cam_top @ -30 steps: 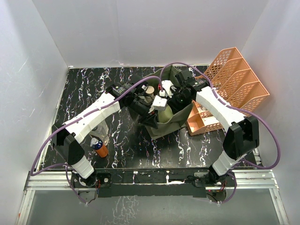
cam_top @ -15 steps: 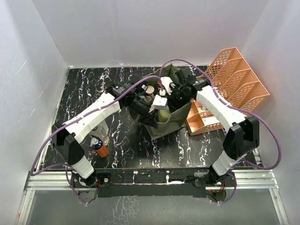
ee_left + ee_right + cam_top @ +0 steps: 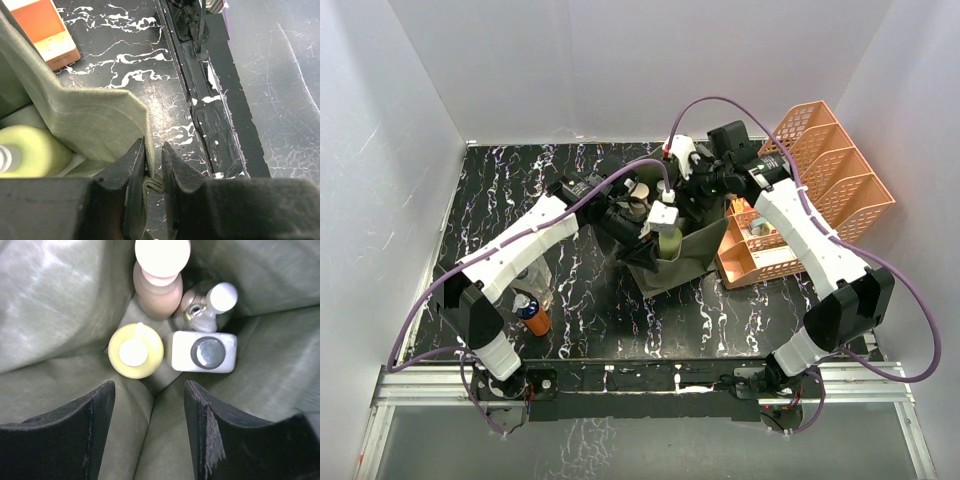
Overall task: Place the personal care products into the canvas bag
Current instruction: Place the care product in the canvas bag.
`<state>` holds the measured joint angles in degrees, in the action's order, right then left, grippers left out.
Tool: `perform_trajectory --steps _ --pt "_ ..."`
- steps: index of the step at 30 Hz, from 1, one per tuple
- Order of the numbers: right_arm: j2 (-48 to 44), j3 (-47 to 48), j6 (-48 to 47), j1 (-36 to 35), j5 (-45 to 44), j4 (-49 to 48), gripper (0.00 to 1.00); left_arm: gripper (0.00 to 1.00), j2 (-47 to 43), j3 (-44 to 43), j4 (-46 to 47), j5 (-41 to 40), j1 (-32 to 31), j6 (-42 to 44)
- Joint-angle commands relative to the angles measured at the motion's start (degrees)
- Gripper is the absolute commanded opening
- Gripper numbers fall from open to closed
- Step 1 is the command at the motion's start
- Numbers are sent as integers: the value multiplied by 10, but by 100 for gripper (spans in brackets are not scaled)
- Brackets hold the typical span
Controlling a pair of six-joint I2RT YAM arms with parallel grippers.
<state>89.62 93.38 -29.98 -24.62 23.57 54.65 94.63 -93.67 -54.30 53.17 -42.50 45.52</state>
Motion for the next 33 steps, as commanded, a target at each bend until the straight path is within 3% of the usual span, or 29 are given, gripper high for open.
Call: perform_trajectory --steps 1,6,10,13,15,17,22,27,33 --pt "-29 62 32 4 10 -42 59 2 12 -22 -33 12 -2 16" --pt "-23 95 58 4 10 -85 59 11 13 -40 -37 3 -2 11" --pt "-22 111 71 4 29 -118 60 39 7 -67 -48 0 -2 8" --pt "-11 133 78 4 42 -119 59 50 2 -95 -54 -3 -2 -4" --pt "-8 141 81 4 46 -119 60 65 -5 -118 -55 -19 0 -24" --pt "-8 140 81 4 45 -119 60 74 -13 -140 -57 -50 2 -41" --pt "-14 127 81 4 49 -121 60 79 -51 -160 -60 -102 40 -74" --pt "-18 128 75 4 51 -113 60 79 -130 -124 -59 -70 189 -98" --pt "-23 125 73 4 50 -109 60 79 -224 -2 -82 -227 319 -55"
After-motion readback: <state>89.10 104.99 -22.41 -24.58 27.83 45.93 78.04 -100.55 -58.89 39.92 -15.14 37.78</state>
